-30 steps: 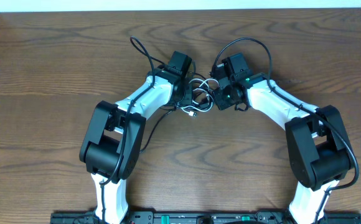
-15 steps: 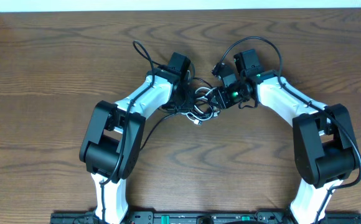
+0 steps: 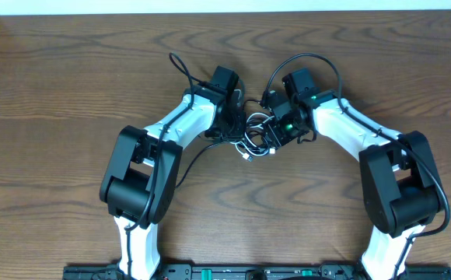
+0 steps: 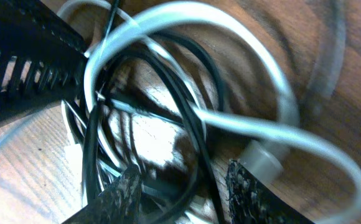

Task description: Untangle cables

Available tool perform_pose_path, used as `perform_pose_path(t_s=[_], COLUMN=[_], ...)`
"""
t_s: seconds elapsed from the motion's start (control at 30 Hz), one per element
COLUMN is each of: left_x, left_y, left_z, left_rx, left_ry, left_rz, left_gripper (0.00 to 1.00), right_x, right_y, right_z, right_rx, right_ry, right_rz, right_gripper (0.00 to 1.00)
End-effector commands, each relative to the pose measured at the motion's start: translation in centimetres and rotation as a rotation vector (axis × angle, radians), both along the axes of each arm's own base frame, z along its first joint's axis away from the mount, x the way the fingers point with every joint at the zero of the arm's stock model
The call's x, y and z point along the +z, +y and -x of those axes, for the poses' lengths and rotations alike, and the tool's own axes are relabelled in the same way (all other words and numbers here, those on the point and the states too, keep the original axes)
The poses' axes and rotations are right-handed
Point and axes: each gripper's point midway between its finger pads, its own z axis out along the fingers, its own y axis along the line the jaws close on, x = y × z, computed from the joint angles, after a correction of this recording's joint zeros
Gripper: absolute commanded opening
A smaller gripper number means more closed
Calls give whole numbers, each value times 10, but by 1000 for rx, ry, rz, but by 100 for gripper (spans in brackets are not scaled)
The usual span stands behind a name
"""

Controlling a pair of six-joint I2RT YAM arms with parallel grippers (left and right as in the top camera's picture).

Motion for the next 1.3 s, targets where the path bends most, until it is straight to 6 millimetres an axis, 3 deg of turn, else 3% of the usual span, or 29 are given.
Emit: perform_pose_path(t_s=[0.0,0.13,0.23,0.37,0.5,0.73,1.03,1.27], left_x=[-17,0,5,2,0,-7,-12,-12], left_y=[10,10,5,-2,-12,-6,-9,5], left_z=[11,5,7,16,23,24,29,22], left_rx=[4,12,4,0,-30,16,-8,13], left_ry=[44,4,5,29,21,-47,-82,-108], left_rz=[-46,-28,-7,-12,-27,-207,-274,-336], left_gripper=[45,46,41,29,25,15,15,17], right_x=[-7,-8,-8,-8,-8,-8,-10,-18], right_y=[1,2,3,3,3,3,-1,-27], right_z=[5,5,6,6,6,6,9,7], right_rx=[28,35,37,36,34,34,26,-68], right_ry=[-6,-16,-18,-17,-17,-14,2,8], right_rz=[39,60,59,59,59,60,76,218], right_gripper=[41,40,40,40,40,40,45,46])
